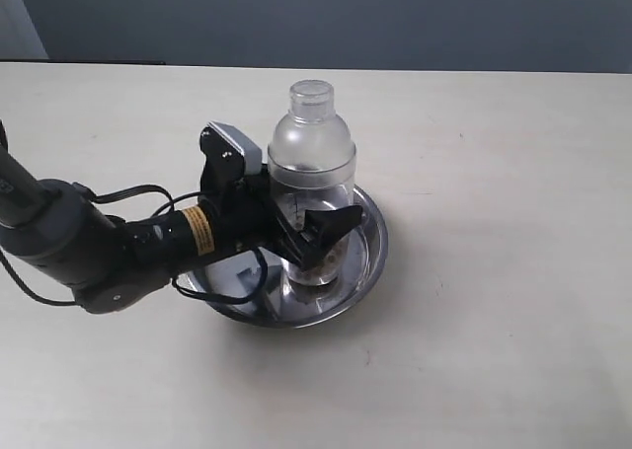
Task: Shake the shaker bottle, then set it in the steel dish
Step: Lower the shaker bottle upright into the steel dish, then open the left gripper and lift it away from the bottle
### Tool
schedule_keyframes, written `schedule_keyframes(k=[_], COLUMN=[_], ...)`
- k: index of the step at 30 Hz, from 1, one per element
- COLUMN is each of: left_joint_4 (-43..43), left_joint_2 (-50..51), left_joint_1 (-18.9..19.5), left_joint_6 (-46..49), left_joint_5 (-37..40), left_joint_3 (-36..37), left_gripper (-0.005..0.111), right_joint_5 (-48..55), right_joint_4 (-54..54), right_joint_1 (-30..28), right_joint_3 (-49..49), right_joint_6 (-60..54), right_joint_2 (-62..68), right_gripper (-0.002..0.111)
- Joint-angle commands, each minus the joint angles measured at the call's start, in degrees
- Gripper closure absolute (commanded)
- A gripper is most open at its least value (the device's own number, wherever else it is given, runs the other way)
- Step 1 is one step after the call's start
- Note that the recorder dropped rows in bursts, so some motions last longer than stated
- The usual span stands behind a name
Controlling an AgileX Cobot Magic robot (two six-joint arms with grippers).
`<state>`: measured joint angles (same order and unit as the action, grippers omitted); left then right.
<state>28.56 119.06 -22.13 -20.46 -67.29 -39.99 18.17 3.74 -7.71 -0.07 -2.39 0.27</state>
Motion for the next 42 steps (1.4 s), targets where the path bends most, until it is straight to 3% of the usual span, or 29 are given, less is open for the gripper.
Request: schedule_keyframes(k=[1, 11, 32, 42], left_joint_4=[6.2, 12.2, 11.8, 12.3], left_joint_2=[-0.1, -1.1, -13.1, -23.3], left_joint_1=[2.9, 4.6, 5.1, 8.7], left_joint_6=[-1.3, -3.5, -4.5, -5.3], left_joint_5=[-2.7, -2.7, -2.7, 2.7], left_joint_3=[0.1, 0.1, 0.1, 0.1], left_gripper=[0.001, 0.002, 0.002, 0.003], right_joint_5=[-0.7, -0.7, -0.7, -0.7], right_joint_4=[0.0, 0.0, 0.0, 0.0], right_joint_1=[-0.2, -0.2, -0.2, -0.2], right_joint_3=[0.1, 0.1, 0.1, 0.1], right_joint_6=[-0.1, -0.1, -0.1, -0.1], right_joint_2=[-0.3, -0.3, -0.3, -0.3], right_gripper=[0.109, 0.109, 0.109, 0.109])
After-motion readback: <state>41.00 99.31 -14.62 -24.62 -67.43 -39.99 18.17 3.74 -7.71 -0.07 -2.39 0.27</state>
